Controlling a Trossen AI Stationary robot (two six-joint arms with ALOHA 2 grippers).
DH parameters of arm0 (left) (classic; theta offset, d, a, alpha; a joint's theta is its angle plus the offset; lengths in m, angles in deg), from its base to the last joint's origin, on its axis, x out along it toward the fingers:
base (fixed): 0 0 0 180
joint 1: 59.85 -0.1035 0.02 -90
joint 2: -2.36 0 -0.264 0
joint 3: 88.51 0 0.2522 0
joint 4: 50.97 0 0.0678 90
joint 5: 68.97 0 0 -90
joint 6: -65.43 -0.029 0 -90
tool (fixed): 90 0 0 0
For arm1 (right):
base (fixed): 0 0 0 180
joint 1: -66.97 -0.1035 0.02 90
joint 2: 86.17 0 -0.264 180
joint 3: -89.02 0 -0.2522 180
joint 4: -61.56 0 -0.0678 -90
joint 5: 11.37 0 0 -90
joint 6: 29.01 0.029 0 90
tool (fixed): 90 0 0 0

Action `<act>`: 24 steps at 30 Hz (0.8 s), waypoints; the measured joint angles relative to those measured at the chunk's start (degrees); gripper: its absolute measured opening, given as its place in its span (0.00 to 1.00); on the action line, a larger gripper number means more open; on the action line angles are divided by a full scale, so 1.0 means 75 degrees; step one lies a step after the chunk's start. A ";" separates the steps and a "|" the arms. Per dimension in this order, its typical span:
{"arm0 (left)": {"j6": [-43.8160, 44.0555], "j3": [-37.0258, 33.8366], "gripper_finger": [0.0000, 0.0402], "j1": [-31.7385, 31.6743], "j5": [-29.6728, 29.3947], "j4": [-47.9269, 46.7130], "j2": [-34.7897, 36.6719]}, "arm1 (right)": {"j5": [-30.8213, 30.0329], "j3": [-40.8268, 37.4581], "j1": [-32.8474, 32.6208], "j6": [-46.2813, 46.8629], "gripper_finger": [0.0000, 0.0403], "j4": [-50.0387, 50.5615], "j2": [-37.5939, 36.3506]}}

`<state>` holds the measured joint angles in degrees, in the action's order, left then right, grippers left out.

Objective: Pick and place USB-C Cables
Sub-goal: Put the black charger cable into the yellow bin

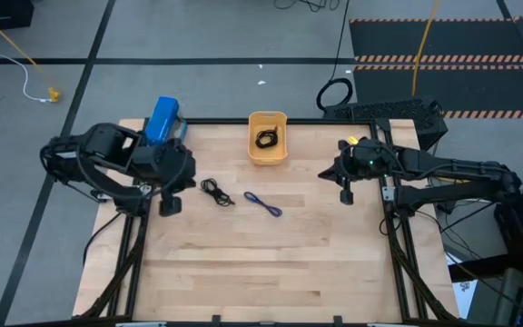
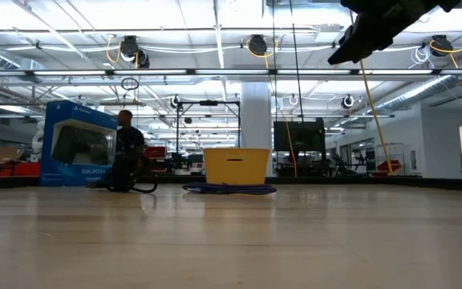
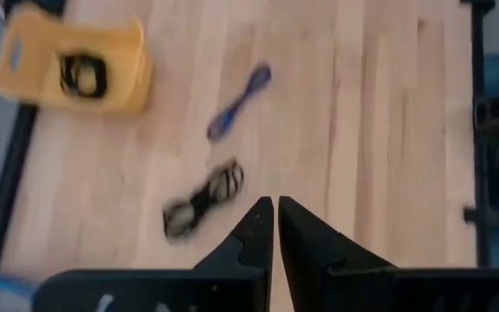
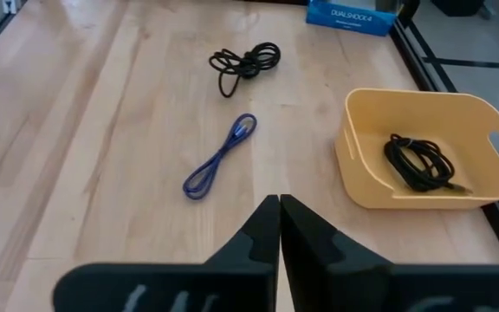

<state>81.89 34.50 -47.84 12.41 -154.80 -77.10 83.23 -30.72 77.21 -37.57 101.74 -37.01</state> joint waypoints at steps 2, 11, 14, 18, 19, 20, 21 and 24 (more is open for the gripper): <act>0.0110 0.0009 0.06 0.0000 0.0197 0.0006 0.0032 | 0.0000 -0.0002 -0.0040 0.0041 0.01 -0.0002 0.0000; 0.0234 -0.0006 0.06 0.0029 0.0981 0.0010 0.0303 | 0.0000 -0.0003 -0.0226 0.0251 0.01 -0.0053 0.0000; -0.0151 -0.0006 0.06 0.0029 0.1020 0.0007 0.0409 | 0.0000 -0.0001 -0.0276 0.0251 0.01 -0.0058 0.0000; -0.0714 -0.0006 0.06 -0.0209 0.0357 0.0007 0.0393 | -0.0002 -0.0001 -0.0283 0.0217 0.01 -0.0158 0.0003; -0.0723 -0.0006 0.06 -0.0328 0.0175 0.0007 0.0349 | -0.0003 0.0000 -0.0283 0.0216 0.01 -0.0220 0.0000; -0.0742 -0.0006 0.06 -0.0474 0.0126 0.0007 0.0291 | -0.0003 0.0000 -0.0283 0.0216 0.01 -0.0256 0.0000; -0.0819 -0.0006 0.06 -0.0626 0.0118 0.0004 0.0214 | -0.0003 -0.0002 -0.0283 0.0215 0.01 -0.0263 0.0000; -0.1104 -0.0011 0.06 -0.1009 0.0278 0.0010 -0.0009 | -0.0003 0.0000 -0.0283 0.0190 0.01 -0.0289 0.0001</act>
<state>73.62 34.41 -55.41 14.49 -154.73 -77.17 83.21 -30.72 75.09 -36.14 99.58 -37.00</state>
